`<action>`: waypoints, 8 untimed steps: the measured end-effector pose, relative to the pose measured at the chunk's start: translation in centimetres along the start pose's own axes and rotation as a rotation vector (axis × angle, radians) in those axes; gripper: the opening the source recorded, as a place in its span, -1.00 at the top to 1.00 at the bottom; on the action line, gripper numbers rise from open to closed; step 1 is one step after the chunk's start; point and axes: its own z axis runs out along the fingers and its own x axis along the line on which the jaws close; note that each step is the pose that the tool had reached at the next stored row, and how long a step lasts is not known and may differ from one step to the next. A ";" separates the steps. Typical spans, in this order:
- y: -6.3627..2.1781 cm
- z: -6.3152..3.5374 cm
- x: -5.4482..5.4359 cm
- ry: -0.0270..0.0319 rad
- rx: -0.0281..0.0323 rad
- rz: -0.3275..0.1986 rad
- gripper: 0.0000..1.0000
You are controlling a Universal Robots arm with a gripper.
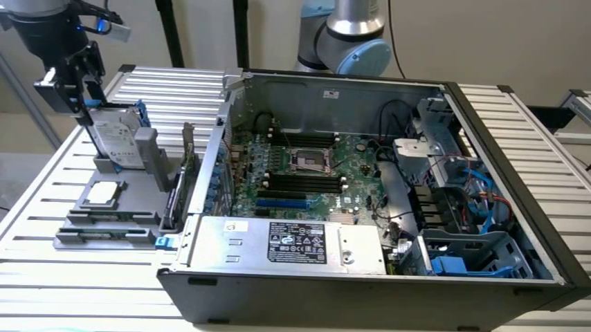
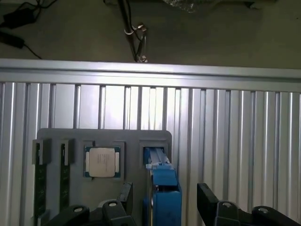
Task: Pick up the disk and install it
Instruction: 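Pick up the disk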
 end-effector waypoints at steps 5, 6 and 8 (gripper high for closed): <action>-0.01 0.91 0.0 -0.0001 0.0000 0.006 -0.30; -0.02 1.09 0.0 -0.0001 0.0001 0.008 -0.30; -0.03 1.40 -0.1 0.0004 0.0001 0.010 -0.30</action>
